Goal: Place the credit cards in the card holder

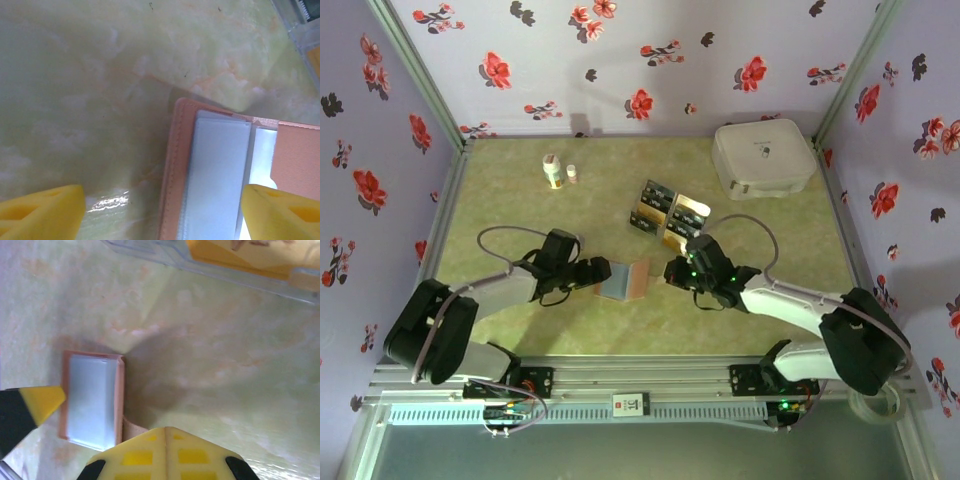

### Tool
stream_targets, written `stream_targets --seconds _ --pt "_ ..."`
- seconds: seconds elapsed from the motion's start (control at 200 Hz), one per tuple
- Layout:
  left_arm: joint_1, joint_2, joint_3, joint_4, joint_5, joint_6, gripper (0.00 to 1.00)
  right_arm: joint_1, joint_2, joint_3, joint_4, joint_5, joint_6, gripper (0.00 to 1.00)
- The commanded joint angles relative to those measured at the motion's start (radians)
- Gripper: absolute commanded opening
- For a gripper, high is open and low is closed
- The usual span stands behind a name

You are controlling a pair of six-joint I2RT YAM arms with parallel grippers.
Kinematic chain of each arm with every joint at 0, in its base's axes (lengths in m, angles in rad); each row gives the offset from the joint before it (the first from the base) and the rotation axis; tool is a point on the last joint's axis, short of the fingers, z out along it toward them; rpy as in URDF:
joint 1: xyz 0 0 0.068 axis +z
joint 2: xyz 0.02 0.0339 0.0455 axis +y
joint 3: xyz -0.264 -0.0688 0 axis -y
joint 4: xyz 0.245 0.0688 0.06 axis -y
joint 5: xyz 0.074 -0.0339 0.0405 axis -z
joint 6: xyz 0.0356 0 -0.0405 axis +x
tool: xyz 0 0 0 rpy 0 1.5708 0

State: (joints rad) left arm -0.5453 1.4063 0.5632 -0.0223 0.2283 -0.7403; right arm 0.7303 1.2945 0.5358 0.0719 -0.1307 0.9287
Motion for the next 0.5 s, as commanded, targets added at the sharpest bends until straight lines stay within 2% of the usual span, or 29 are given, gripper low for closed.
stream_targets --seconds 0.0,0.125,0.205,0.355,0.43,0.495 --pt "-0.032 0.060 0.011 0.010 0.022 0.040 0.81 -0.011 0.030 -0.034 0.036 0.027 0.009 0.00" --pt "-0.041 0.075 0.022 0.020 0.038 0.043 0.72 -0.018 0.087 -0.058 0.068 0.040 0.009 0.00" --pt "-0.044 0.074 0.022 0.037 0.053 0.042 0.63 -0.019 0.121 -0.060 0.083 0.032 0.008 0.00" --pt "-0.045 0.046 -0.009 0.103 0.085 0.012 0.52 -0.020 0.120 -0.049 0.054 0.033 -0.007 0.19" --pt "-0.046 0.026 -0.023 0.128 0.099 0.001 0.50 -0.020 0.077 -0.045 0.013 0.049 -0.015 0.30" --pt "-0.046 0.016 -0.030 0.140 0.110 -0.007 0.50 -0.020 0.026 -0.037 -0.040 0.069 -0.025 0.35"
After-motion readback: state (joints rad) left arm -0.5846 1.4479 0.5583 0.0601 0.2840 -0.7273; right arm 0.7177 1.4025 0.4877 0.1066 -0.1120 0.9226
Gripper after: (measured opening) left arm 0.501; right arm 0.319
